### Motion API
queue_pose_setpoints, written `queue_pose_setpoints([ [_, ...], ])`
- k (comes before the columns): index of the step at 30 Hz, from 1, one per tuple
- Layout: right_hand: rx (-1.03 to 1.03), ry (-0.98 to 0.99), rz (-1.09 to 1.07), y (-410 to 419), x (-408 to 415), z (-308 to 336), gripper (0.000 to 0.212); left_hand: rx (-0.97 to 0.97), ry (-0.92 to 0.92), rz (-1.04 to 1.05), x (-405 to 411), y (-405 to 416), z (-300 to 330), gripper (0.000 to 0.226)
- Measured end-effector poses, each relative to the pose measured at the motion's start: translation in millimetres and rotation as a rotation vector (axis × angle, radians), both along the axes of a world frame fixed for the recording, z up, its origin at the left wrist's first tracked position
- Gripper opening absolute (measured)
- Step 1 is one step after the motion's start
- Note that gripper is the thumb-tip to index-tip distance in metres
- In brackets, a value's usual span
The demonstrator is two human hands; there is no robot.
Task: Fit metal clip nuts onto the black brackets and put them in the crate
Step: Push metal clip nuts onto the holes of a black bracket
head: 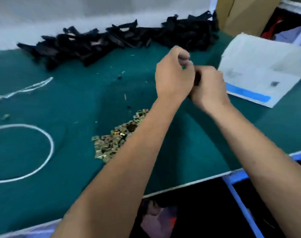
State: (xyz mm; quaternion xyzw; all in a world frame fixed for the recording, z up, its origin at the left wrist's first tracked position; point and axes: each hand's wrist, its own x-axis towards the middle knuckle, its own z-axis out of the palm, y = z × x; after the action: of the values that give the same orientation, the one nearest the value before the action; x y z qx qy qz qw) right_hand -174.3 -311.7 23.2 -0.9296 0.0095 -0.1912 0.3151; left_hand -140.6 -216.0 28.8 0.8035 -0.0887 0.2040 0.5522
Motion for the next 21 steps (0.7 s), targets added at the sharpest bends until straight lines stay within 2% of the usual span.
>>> queue_pose_setpoints([
  [5,-0.140,0.142,0.287,115.2,79.2,-2.1,0.005,0.183,0.122,0.323,41.4,141.9,-9.7,0.016],
  [7,-0.184,0.152,0.375,156.6,111.4,-8.5,0.020,0.227,0.185,0.452,59.2,190.7,-12.6,0.021],
  [9,-0.266,0.153,0.422,191.5,139.8,-13.1,0.046,0.188,0.270,0.546,77.6,227.6,-14.5,0.027],
  [12,-0.329,0.172,0.440,226.8,176.5,-15.3,0.077,-0.011,0.441,0.532,107.1,258.8,-18.4,0.034],
  [14,-0.364,0.248,0.479,241.5,197.0,-16.2,0.090,-0.151,0.524,0.451,122.3,267.7,-20.2,0.034],
  [16,-0.344,0.333,0.479,248.7,212.1,-16.8,0.083,-0.194,0.544,0.377,133.6,269.5,-21.7,0.017],
  [21,-0.074,0.255,0.353,242.2,221.2,-18.0,0.026,-0.409,0.543,0.276,142.2,249.4,-24.7,0.032],
])
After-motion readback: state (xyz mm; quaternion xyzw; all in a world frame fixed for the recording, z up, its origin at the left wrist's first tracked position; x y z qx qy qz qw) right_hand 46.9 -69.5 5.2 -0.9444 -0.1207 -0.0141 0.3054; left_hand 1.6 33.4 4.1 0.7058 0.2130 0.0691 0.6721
